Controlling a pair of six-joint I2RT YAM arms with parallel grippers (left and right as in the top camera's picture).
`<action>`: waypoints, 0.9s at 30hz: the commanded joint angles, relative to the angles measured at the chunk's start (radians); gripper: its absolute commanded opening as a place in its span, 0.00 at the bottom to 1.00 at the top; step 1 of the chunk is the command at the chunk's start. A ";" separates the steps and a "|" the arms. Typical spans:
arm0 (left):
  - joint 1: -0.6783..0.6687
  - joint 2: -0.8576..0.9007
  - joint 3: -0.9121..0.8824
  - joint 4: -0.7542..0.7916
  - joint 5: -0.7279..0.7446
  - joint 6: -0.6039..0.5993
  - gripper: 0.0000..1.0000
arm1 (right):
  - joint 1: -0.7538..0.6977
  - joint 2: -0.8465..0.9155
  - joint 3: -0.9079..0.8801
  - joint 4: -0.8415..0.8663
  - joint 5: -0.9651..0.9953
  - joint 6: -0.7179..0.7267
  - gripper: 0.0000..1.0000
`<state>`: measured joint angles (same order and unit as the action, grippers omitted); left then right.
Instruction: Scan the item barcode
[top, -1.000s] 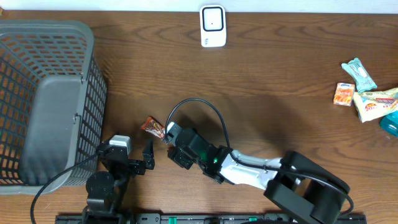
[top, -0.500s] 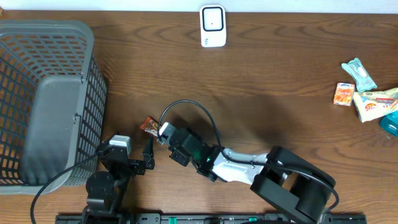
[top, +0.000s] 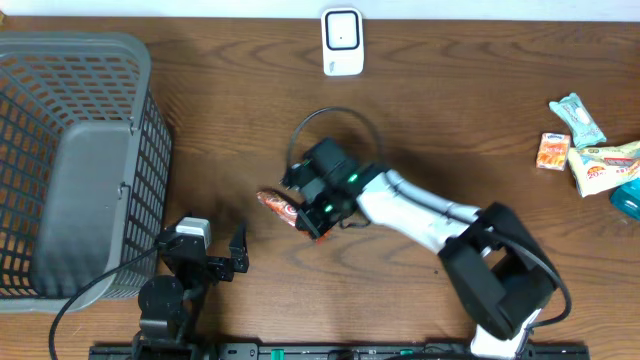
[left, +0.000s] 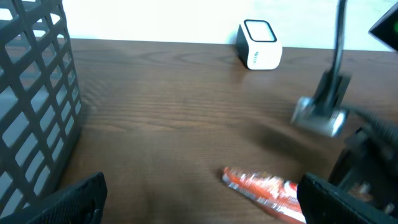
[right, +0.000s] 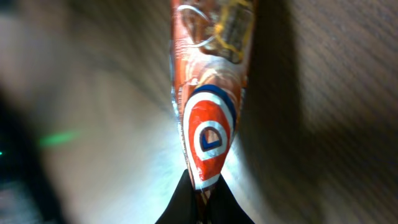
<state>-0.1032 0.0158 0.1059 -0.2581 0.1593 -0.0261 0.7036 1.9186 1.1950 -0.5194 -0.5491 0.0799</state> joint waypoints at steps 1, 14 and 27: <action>-0.005 -0.005 -0.022 -0.010 0.013 -0.002 0.98 | -0.124 0.001 0.019 -0.060 -0.507 0.009 0.01; -0.005 -0.005 -0.022 -0.010 0.013 -0.002 0.98 | -0.257 0.001 0.019 -0.140 -1.012 0.102 0.02; -0.005 -0.005 -0.022 -0.010 0.013 -0.002 0.98 | -0.223 0.001 0.018 -0.169 -0.309 0.188 0.01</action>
<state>-0.1032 0.0158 0.1059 -0.2581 0.1593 -0.0261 0.4549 1.9194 1.1980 -0.6731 -1.2957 0.2543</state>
